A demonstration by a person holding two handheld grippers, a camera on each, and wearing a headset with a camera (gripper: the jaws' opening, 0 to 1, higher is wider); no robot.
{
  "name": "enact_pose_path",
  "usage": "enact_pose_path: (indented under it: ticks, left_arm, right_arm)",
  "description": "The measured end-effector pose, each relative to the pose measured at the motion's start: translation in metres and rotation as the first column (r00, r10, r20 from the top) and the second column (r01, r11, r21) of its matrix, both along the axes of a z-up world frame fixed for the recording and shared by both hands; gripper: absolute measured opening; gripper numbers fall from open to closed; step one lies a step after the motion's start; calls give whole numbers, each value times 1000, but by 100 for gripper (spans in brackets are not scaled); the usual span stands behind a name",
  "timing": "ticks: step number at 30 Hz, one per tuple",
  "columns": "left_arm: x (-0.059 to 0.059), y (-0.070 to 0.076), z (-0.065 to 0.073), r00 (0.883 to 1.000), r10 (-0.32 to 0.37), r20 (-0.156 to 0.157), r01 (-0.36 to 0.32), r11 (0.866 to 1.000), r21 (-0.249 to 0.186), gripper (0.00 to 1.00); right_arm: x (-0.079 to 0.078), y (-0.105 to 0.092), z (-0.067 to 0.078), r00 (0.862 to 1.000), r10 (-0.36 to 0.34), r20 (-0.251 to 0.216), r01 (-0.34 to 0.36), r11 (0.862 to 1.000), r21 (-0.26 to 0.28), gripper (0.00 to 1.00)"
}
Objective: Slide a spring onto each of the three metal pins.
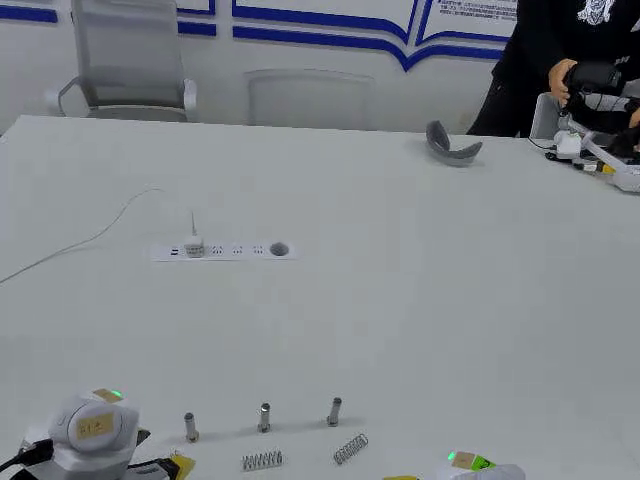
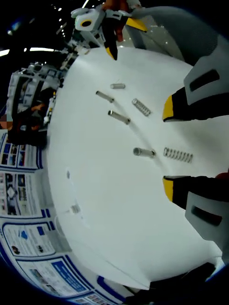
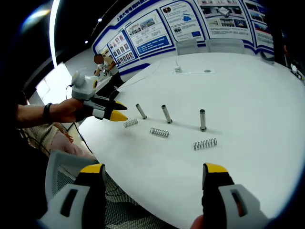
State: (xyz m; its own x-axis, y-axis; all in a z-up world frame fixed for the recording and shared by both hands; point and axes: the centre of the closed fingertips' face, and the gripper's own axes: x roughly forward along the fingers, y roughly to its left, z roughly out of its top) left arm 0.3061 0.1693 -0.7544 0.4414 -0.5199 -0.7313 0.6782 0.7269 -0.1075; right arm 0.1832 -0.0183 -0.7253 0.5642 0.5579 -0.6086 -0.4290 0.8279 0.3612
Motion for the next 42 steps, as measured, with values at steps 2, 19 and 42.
enact_pose_path:
  ticks: [2,19,42]
  left_arm:
    - [-2,3,2,1000,8,3,-8,1000,-16,49]
    - [-29,21,5,1000,3,16,-1,997,-77,66]
    - [-43,32,-2,1000,-7,-5,6,998,-59,69]
  right_arm:
    - [1,-1,0,1000,-1,1,1,1000,-2,85]
    - [8,-7,-5,1000,-2,3,2,1000,-16,85]
    - [6,-3,-6,1000,18,-5,-18,1000,-24,85]
